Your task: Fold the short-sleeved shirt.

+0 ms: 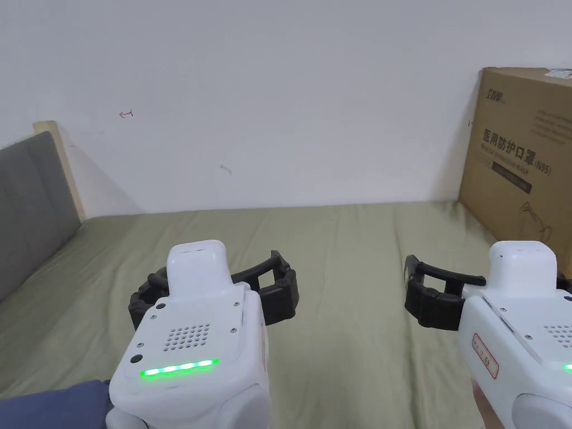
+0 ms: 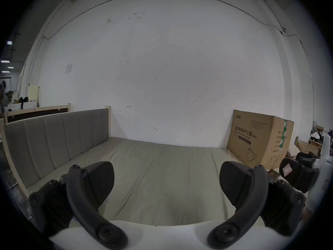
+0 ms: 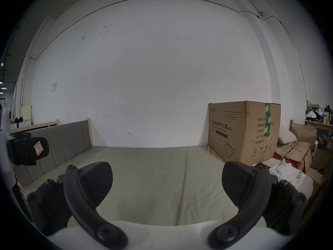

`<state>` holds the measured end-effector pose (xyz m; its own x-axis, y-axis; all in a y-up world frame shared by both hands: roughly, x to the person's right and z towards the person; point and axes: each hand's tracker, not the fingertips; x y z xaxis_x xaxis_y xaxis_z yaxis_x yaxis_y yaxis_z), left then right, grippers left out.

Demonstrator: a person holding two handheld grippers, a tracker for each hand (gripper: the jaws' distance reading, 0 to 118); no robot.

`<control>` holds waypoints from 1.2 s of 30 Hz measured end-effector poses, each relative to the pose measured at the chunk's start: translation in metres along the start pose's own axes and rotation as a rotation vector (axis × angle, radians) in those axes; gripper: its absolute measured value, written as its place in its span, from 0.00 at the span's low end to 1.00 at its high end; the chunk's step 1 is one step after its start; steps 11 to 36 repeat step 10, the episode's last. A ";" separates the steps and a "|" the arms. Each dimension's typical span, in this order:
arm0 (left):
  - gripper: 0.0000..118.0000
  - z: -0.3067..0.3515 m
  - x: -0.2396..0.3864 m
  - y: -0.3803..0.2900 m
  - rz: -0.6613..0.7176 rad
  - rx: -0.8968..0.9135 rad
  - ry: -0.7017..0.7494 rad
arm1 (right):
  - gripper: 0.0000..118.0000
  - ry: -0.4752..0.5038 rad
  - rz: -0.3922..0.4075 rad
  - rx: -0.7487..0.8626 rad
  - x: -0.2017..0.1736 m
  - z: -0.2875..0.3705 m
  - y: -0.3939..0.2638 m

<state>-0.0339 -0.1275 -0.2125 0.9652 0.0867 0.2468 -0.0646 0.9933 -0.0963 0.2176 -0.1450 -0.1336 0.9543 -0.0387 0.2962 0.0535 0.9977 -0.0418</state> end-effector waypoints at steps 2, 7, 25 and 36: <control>0.99 0.000 -0.001 0.000 0.002 -0.006 -0.002 | 1.00 0.000 -0.002 -0.001 0.000 0.001 0.000; 0.99 0.004 -0.007 -0.001 0.052 -0.002 -0.049 | 1.00 -0.003 0.001 -0.003 0.001 0.001 -0.001; 0.99 0.002 -0.006 -0.002 0.045 -0.011 -0.039 | 1.00 -0.004 -0.007 -0.004 0.001 0.001 -0.002; 0.99 0.002 -0.006 -0.002 0.045 -0.011 -0.039 | 1.00 -0.004 -0.007 -0.004 0.001 0.001 -0.002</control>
